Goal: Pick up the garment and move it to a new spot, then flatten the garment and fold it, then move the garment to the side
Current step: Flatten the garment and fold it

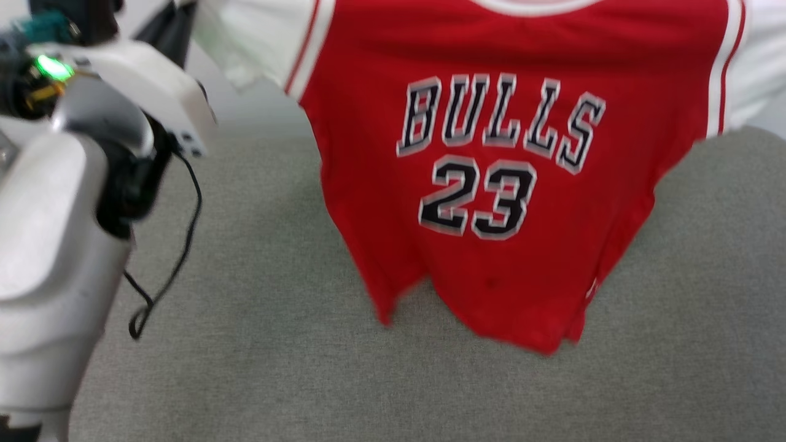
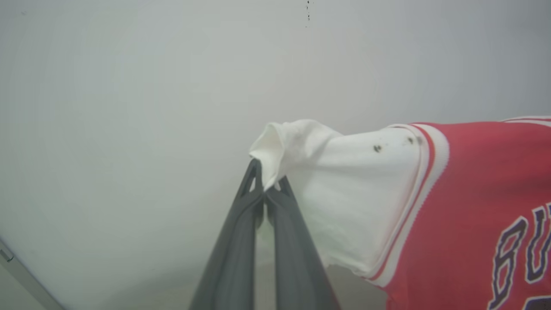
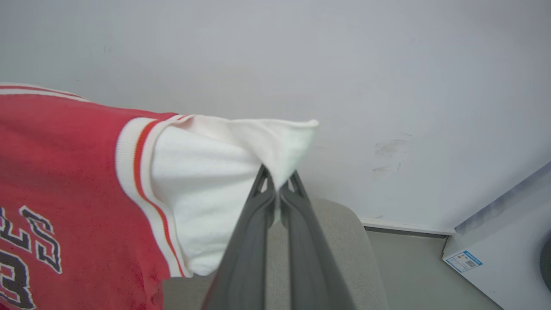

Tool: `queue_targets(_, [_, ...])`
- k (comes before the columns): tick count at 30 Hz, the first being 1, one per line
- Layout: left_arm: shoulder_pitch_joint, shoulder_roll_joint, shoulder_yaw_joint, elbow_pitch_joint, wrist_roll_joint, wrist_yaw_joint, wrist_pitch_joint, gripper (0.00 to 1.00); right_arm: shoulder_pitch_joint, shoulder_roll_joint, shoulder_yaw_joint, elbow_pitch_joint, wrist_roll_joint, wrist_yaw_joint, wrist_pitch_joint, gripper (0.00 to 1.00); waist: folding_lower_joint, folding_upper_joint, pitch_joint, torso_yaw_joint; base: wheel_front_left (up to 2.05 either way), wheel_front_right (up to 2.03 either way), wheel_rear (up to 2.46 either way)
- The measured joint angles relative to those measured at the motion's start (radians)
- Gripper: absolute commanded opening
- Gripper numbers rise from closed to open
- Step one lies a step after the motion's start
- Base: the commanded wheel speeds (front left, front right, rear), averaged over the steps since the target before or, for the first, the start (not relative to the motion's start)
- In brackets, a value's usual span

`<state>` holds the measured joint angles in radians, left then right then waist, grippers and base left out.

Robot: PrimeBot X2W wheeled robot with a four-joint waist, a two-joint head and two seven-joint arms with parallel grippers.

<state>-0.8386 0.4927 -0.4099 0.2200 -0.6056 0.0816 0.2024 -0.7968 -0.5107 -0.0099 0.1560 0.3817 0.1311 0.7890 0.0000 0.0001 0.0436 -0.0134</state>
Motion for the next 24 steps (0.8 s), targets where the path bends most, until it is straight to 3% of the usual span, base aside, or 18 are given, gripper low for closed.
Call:
queue_targets(6, [-0.227, -0.010, 0.023, 0.135, 0.032, -0.012, -0.040, 0.00, -0.220, 0.001, 0.044, 0.073, -0.040, 0.000, -0.093, 0.00, 0.0000, 0.0000, 0.079, -0.010, 0.00, 0.00, 0.00])
queue_targets(12, [-0.431, -0.014, 0.046, 0.267, 0.072, -0.014, -0.115, 0.00, -0.418, 0.053, 0.082, 0.172, -0.095, 0.000, -0.235, 0.00, 0.0001, 0.0000, 0.188, -0.026, 0.00, 0.00, 0.00])
queue_targets(18, [-0.596, 0.043, 0.061, 0.326, 0.119, -0.024, -0.160, 0.00, -0.608, 0.135, 0.104, 0.272, -0.128, 0.000, -0.389, 0.00, 0.0002, 0.0000, 0.314, -0.057, 0.00, 0.00, 0.00])
queue_targets(24, [-0.748, 0.069, 0.080, 0.319, 0.141, -0.021, -0.194, 0.00, -0.785, 0.165, 0.137, 0.348, -0.143, 0.000, -0.520, 0.00, 0.0003, 0.0000, 0.453, -0.092, 0.00, 0.00, 0.00])
